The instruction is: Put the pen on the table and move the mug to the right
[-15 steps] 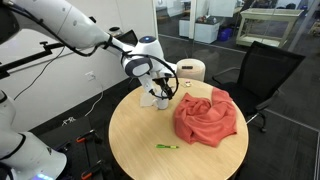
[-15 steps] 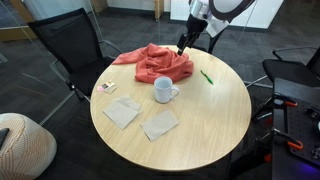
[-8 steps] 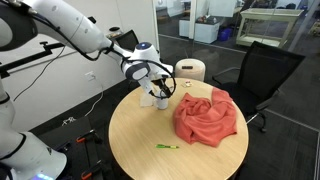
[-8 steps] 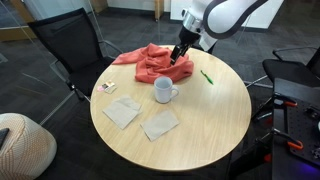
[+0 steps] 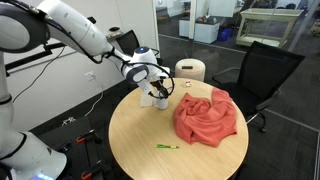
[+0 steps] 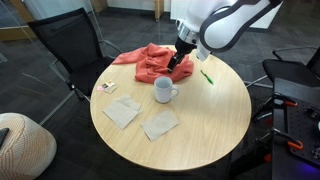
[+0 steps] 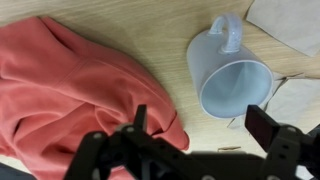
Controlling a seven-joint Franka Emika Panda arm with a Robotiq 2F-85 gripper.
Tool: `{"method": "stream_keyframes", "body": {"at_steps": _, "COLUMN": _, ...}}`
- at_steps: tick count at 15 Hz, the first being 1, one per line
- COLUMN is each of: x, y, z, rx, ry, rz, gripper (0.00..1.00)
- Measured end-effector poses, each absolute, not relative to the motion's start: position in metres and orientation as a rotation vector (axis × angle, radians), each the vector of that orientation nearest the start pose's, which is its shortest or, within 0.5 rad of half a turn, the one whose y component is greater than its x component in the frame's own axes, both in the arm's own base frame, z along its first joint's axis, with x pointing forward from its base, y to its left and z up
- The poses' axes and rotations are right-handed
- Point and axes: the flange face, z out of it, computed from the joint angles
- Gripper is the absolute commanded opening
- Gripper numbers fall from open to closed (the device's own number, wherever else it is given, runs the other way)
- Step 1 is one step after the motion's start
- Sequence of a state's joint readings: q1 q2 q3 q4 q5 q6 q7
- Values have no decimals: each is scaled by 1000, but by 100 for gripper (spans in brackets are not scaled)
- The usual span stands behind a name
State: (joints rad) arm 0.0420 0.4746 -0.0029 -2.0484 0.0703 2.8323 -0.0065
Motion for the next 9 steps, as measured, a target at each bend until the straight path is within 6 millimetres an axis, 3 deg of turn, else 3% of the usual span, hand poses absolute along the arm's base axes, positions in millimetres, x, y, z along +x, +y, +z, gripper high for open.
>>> {"method": "stream_keyframes", "body": {"at_steps": 9, "x": 635, "y": 36, "z": 216, "rx": -3093, "ry": 46, "rz": -345, "gripper": 100}}
